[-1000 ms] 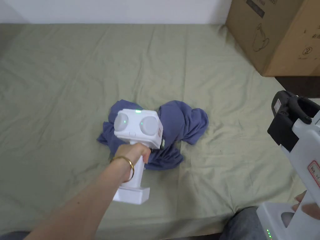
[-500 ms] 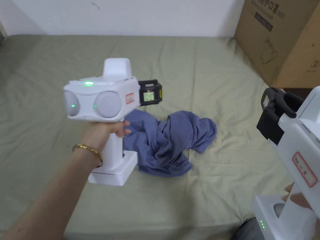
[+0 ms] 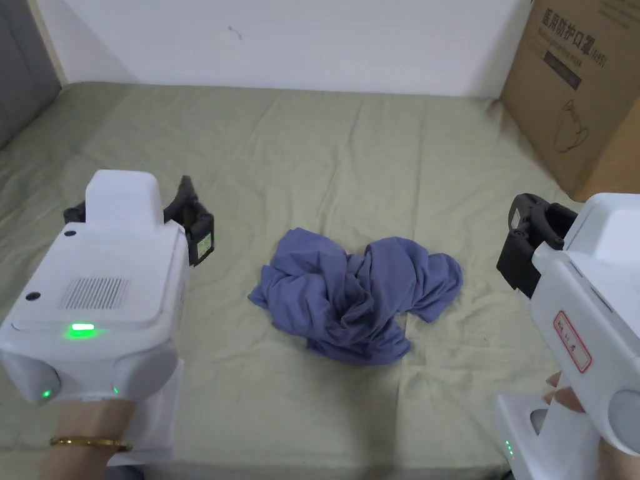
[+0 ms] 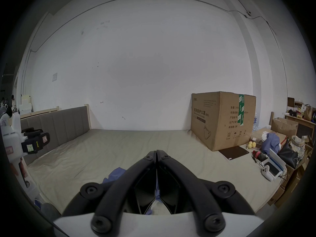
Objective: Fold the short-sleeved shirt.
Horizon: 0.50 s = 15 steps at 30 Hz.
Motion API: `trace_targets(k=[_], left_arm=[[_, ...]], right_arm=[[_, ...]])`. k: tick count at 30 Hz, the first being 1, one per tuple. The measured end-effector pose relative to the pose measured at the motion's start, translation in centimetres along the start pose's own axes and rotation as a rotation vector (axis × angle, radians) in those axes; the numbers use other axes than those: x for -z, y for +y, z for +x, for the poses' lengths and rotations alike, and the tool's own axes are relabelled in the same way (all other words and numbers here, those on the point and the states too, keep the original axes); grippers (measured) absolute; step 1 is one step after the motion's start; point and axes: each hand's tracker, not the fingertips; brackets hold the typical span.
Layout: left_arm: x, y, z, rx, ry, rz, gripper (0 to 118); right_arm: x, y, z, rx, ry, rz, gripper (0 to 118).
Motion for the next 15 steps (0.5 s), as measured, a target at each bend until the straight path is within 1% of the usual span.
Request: trace_targets(k=[1,2,3,6,15], left_arm=[[-0.2,-0.3,0.1,0.004,-0.003,-0.002,12],[-0.3,-0.6,0.0,0.002,-0.023,-0.004,4],[-0.3,-0.9,0.0,-0.015,-0.051,-0.011,0],[-0.3,-1.5,0.2,-0.063,-0.079,-0.043,0],[-1.1,-2.1,0.9,-0.091,-0.134,-0.079,0]], right_arm=[[-0.1,-0.2,0.0,0.003,-0.002,-0.005,0],[-0.2,-0.5,-0.1,0.005,-0.003,-0.008,0],[-0.2,-0.6,0.0,0.008,-0.005,-0.012,0],[-0.5,-1.0,-0.1,0.009,-0.008,-0.022,0],[-0.9,-1.7,0.0,0.016,-0.01,-0.046,0]])
